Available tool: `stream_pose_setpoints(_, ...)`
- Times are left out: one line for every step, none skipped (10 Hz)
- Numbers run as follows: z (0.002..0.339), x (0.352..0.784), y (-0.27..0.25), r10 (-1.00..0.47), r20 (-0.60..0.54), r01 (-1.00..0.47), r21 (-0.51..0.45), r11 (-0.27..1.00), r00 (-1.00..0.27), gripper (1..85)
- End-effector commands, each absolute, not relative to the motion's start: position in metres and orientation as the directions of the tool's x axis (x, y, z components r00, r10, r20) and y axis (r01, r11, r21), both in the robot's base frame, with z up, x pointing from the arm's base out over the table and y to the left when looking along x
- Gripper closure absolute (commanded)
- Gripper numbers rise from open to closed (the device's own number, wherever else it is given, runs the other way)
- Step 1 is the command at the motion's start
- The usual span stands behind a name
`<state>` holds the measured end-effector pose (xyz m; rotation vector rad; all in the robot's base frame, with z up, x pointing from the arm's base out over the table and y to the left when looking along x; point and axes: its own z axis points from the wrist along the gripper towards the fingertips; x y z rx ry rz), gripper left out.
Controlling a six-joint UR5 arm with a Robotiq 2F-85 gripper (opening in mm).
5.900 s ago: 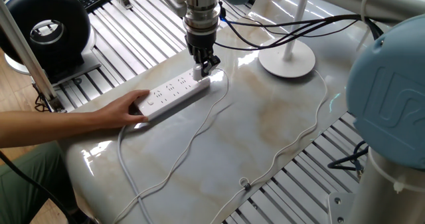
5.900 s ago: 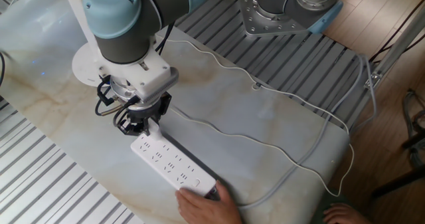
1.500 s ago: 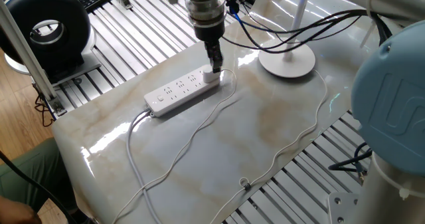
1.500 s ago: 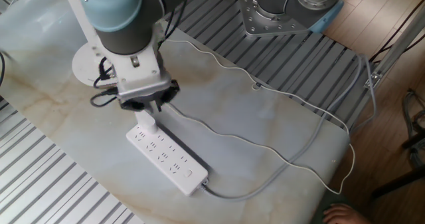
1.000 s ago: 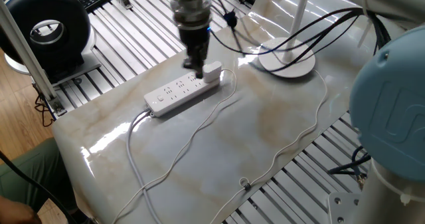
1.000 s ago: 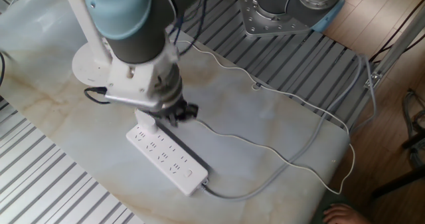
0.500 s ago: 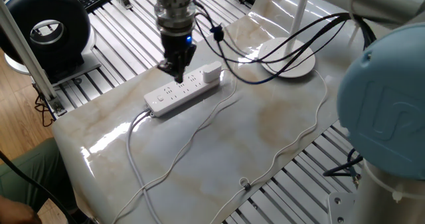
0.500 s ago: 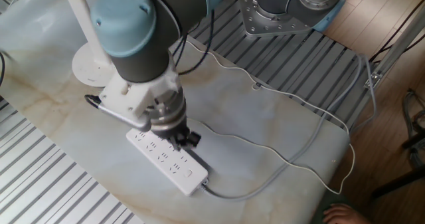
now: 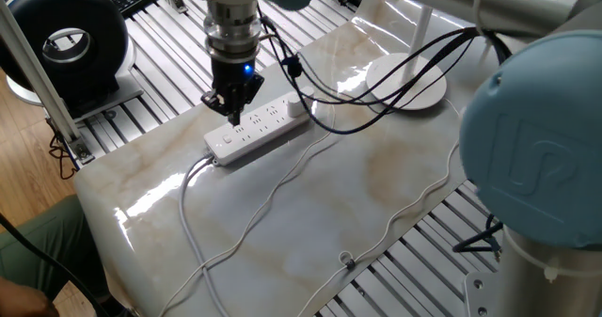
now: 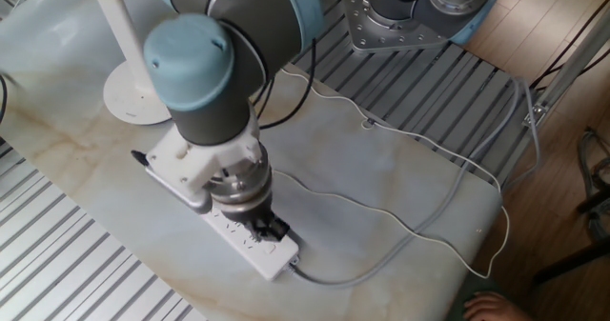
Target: Plug in the power cord of the desk lamp, turn on the socket, and light up the desk lamp
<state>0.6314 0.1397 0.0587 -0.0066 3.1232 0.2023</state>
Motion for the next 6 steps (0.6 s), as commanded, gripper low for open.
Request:
stream_pose_setpoints(0.0485,0.6409,0.1490,0.044,-0.025,0.040,0.143,0.989,-0.999,84.7)
stream_pose_setpoints(0.0447,0.6430,0.1508,0.054,-0.029,0.049,0.142,0.989,-0.998,84.7)
stream_pose_setpoints(0.0424,0.6430,0.1529,0.059,-0.030,0.054,0.142,0.988,-0.998,84.7)
stream_pose_setpoints(0.0420,0.6420,0.1546,0.063,-0.030,0.059,0.142,0.988,-0.998,84.7)
stream_pose_setpoints(0.0409,0.6401,0.1561,0.068,-0.028,0.063,0.139,0.988,-0.997,84.7)
stream_pose_setpoints(0.0388,0.6389,0.1586,0.075,-0.027,0.071,0.139,0.988,-0.997,84.7)
